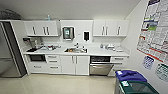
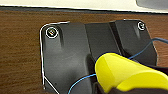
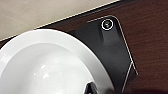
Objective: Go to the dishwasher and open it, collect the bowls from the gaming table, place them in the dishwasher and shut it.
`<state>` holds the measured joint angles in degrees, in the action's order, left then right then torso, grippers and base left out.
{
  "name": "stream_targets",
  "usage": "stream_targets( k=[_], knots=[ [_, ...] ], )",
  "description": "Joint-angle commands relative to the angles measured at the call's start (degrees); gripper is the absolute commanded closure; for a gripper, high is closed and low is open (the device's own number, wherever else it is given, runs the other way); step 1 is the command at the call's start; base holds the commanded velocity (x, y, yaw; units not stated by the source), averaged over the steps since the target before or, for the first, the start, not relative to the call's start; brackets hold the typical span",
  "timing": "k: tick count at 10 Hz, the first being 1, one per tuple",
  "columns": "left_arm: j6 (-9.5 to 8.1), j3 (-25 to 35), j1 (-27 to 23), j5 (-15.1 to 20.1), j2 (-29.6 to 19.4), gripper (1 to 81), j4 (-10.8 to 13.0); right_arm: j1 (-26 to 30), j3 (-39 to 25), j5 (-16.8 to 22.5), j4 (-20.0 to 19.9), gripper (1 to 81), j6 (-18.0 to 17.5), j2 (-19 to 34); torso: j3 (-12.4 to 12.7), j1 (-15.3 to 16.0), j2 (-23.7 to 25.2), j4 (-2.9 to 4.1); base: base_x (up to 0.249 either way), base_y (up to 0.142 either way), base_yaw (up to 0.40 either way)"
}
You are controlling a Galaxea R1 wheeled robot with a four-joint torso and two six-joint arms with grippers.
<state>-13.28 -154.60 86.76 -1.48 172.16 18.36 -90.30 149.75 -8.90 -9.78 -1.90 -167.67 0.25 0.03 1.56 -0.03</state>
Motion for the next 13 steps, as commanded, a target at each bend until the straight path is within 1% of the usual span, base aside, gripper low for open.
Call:
stream_targets(
  k=[1, 6, 9, 11, 13],
  knots=[
    [0.44, -0.1, -2.8, 2.6, -0.1, 81.1, 0.4, 2.9, 0.0, 2.8, 0.7, 81.1, 0.1, 0.5, 0.0, 0.0, 0.0, 0.0, 0.165, 0.0, 0.0],
    [0.44, 0.0, -2.9, 2.6, 0.0, 81.1, 0.4, 3.1, 0.0, 2.9, 0.5, 81.1, 0.0, 0.5, 0.0, 0.0, 0.0, 0.0, 0.165, 0.0, 0.0],
    [0.44, -0.1, -2.9, 2.6, 0.0, 81.1, 0.4, 3.1, 0.2, 2.9, 0.6, 81.1, 0.0, 0.4, 0.0, 0.1, 0.0, 0.0, 0.0, 0.0, 0.0],
    [0.44, 0.0, -2.9, 2.6, 0.1, 81.1, 0.4, 3.1, 0.2, 2.9, 0.6, 81.1, 0.1, 0.5, 0.0, 0.0, 0.0, 0.0, 0.099, 0.0, 0.0],
    [0.44, 0.0, -2.9, 2.5, 0.0, 81.1, 0.4, 3.1, 0.2, 2.9, 0.6, 81.1, 0.0, 0.4, 0.0, 0.0, 0.1, 0.0, 0.171, 0.0, 0.0]
  ],
)
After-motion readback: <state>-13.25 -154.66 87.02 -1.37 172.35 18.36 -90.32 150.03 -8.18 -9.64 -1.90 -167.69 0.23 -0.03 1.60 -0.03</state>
